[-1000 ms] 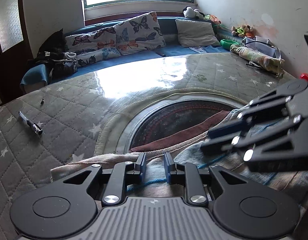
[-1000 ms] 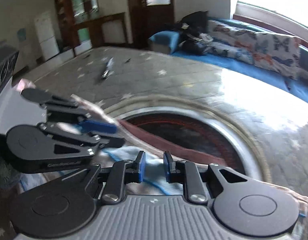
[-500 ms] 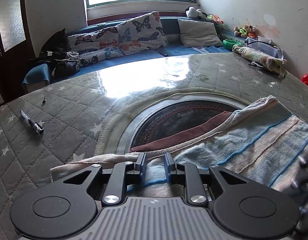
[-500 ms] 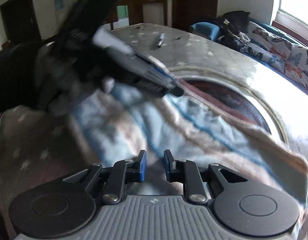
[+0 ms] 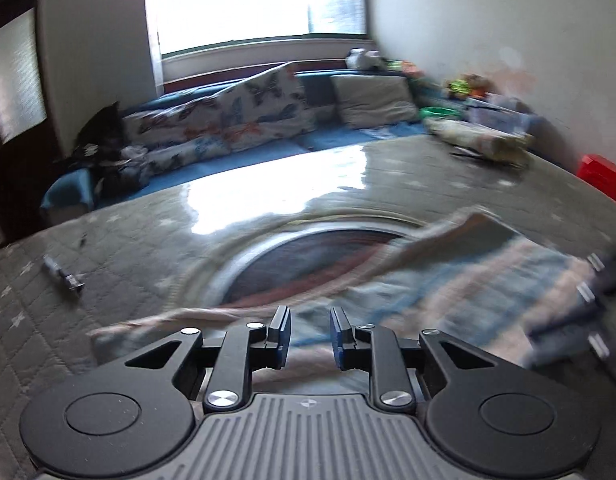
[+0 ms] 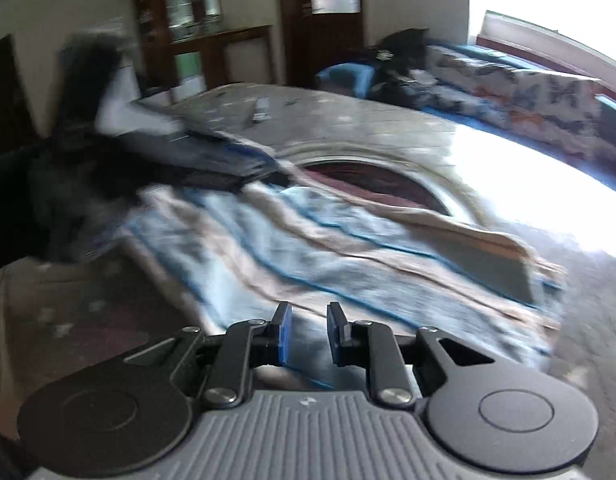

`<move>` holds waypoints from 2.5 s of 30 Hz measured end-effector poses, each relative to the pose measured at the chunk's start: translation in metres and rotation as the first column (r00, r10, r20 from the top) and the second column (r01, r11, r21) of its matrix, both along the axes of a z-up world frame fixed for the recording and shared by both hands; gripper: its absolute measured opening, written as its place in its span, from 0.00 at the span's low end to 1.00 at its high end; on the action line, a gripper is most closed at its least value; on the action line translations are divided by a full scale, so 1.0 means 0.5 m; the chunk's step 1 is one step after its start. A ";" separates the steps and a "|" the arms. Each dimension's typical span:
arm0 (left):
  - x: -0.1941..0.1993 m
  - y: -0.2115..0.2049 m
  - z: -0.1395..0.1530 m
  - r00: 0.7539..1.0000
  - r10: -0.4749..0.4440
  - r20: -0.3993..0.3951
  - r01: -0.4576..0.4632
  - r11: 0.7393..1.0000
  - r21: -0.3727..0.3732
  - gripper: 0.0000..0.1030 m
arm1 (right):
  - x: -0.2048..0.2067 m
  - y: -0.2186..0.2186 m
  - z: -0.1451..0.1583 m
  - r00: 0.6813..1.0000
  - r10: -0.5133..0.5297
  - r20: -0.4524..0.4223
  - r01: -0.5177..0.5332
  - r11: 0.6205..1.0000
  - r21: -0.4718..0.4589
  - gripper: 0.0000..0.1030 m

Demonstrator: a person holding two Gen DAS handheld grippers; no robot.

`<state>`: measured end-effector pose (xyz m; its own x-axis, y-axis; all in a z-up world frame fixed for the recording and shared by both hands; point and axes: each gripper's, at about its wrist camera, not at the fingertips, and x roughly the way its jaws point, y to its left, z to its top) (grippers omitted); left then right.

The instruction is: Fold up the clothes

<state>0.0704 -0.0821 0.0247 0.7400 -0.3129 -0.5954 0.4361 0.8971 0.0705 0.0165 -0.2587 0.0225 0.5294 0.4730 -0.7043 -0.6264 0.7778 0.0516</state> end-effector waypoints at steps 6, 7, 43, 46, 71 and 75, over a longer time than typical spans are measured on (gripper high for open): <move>-0.074 -0.024 -0.032 0.997 -0.076 -0.018 0.077 0.997 0.009 0.24 | -0.017 -0.096 -0.015 0.988 -0.154 -0.008 0.154 0.987 -0.035 0.18; -0.082 -0.023 -0.039 0.997 -0.079 -0.023 0.079 0.997 0.012 0.24 | -0.020 -0.106 -0.019 0.986 -0.169 -0.012 0.168 0.985 -0.040 0.18; -0.186 0.240 -0.039 0.972 0.200 -0.121 -0.222 0.954 -0.202 0.24 | -0.016 -0.154 -0.040 0.968 -0.248 0.023 0.249 0.968 -0.031 0.20; -0.207 0.245 -0.033 0.973 0.183 -0.141 -0.209 0.955 -0.210 0.24 | -0.042 -0.163 -0.037 0.970 -0.244 0.013 0.244 0.969 -0.042 0.20; -0.014 0.250 -0.016 0.970 0.209 -0.126 -0.229 0.957 -0.176 0.33 | 0.124 -0.136 -0.025 0.956 -0.294 0.005 0.294 0.956 0.014 0.19; 0.008 0.265 -0.033 0.962 0.240 -0.128 -0.259 0.952 -0.161 0.32 | 0.140 -0.147 -0.044 0.946 -0.324 -0.019 0.324 0.945 0.032 0.18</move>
<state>0.0745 0.0505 0.0081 0.7439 -0.2323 -0.6266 0.1930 0.9724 -0.1313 0.0867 -0.3324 0.0002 0.6486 0.3017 -0.6988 -0.3401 0.9362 0.0884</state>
